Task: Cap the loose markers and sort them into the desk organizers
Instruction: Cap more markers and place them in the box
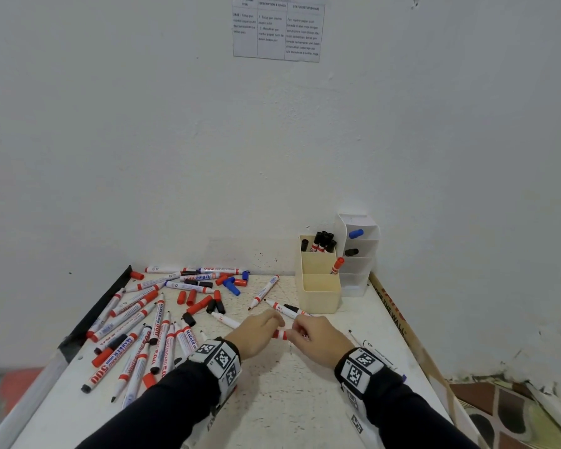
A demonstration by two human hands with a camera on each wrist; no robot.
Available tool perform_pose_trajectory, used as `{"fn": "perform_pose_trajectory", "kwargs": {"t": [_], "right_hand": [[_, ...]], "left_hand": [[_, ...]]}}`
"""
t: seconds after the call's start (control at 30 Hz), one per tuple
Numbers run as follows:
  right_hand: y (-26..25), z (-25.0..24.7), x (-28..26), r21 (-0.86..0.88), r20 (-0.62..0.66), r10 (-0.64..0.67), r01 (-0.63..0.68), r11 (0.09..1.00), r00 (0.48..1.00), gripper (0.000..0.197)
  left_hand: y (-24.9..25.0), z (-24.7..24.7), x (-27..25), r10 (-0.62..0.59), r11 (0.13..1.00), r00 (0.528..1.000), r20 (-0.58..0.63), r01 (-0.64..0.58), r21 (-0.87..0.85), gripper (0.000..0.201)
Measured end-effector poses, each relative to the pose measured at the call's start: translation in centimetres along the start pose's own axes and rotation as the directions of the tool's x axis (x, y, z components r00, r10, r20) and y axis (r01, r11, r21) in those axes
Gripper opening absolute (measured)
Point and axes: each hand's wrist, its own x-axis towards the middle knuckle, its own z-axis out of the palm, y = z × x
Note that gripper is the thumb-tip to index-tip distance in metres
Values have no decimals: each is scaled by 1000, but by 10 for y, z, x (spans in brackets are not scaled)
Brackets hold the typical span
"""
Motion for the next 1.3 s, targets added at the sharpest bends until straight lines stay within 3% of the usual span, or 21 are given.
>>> {"fn": "perform_pose_trajectory", "kwargs": {"t": [0.1,0.17,0.27,0.37,0.5,0.6,0.67,0.7,0.77,0.83,0.93,1.03,1.17,1.3], "right_hand": [[-9,-2,-4,-34,41,-42,43,998,998,25],[-14,-7,-7,79,99,-48,41,996,994,30],[-13,-11,-11,361,205,60,-132,923,977,38],[-2,-10,-13,425,264,127,-234,874,956,41],[9,-20,-9,384,149,67,-120,916,987,32],[27,-38,-1,265,50,145,-153,952,988,26],[39,-51,4,209,-115,195,-168,963,974,26],[43,-56,6,206,-206,194,-151,967,959,25],[44,-67,7,222,-354,184,-109,969,917,23],[42,-76,12,238,-444,167,-64,969,880,17],[36,-85,22,246,-524,111,25,969,845,11],[29,-89,34,239,-593,51,116,964,803,16],[30,-86,59,162,-633,31,93,982,774,17],[33,-80,73,93,-617,34,30,995,786,26]], "left_hand": [[4,6,-2,37,999,991,-132,-39,-8,28],[9,9,-3,99,995,972,-212,-103,-10,27],[13,13,-4,227,973,947,-226,-213,86,22],[18,17,-1,251,968,939,-237,-238,81,18],[30,26,16,140,981,927,-348,-179,-82,15],[39,41,31,-37,958,908,-416,-87,-274,23],[38,52,38,-91,976,948,-305,23,-218,31],[36,60,40,-69,993,982,-173,51,-106,33],[36,74,38,-17,996,996,93,9,89,38],[38,83,35,33,982,981,192,-68,178,41],[38,79,33,53,968,983,175,-94,233,30],[35,71,33,-8,976,990,141,-23,215,27],[26,63,36,-111,979,993,28,105,176,13],[12,53,36,-218,975,974,-57,220,24,27]]}}
